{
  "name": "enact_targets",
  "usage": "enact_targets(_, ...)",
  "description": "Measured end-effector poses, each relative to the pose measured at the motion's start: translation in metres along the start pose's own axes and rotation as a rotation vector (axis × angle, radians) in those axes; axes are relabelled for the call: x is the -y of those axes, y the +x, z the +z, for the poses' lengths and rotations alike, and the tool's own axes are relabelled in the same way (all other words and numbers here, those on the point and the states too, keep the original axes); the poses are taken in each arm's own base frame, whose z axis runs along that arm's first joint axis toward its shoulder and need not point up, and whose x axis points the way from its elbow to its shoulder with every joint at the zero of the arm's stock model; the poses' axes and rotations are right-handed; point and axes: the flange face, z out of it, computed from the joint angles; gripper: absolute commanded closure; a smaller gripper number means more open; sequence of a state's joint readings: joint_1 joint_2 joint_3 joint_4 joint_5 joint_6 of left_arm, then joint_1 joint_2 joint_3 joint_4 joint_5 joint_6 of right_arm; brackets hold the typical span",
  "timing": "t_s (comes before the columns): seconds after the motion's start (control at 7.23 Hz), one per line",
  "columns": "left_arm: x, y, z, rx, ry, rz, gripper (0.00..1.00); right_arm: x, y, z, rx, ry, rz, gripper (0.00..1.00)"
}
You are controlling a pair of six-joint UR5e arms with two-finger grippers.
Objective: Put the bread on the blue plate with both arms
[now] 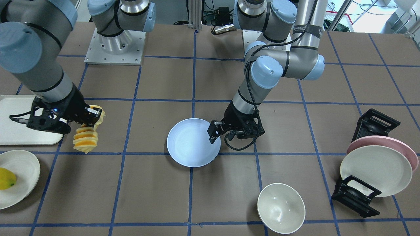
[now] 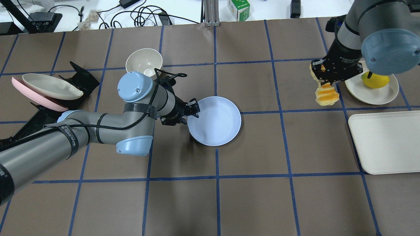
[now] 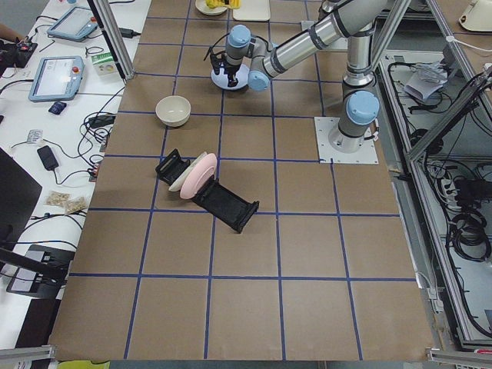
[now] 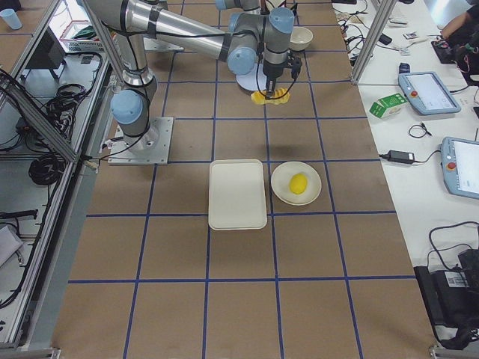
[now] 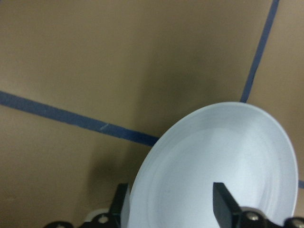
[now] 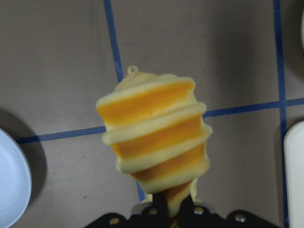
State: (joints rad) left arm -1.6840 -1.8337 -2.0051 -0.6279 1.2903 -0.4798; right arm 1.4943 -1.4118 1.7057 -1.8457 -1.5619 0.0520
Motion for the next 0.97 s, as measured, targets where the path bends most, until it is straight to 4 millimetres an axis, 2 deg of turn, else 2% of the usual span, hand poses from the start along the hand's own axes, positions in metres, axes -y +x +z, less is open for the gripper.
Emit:
enact_targets(0.28,0.046,-0.002,-0.077,0.064,-0.039,0.128,0.0,-0.012,-0.075,0.02,0.01,0.009,0.0,1.0)
enact_targets(0.41,0.06,-0.002,-0.122,0.14,-0.053,0.221,0.0,-0.021,-0.116,0.034,0.013,0.016,0.0,1.0)
enact_targets(0.69,0.056,0.012,-0.21,0.253,-0.109,0.312,0.0,-0.04,-0.195,0.078,0.025,0.043,0.034,1.0)
enact_targets(0.83,0.049,0.016,-0.241,0.285,-0.123,0.35,0.0,-0.048,-0.224,0.1,0.032,0.052,0.046,1.0)
enact_targets(0.97,0.044,0.017,-0.258,0.305,-0.133,0.399,0.0,-0.053,-0.242,0.118,0.037,0.056,0.054,1.0)
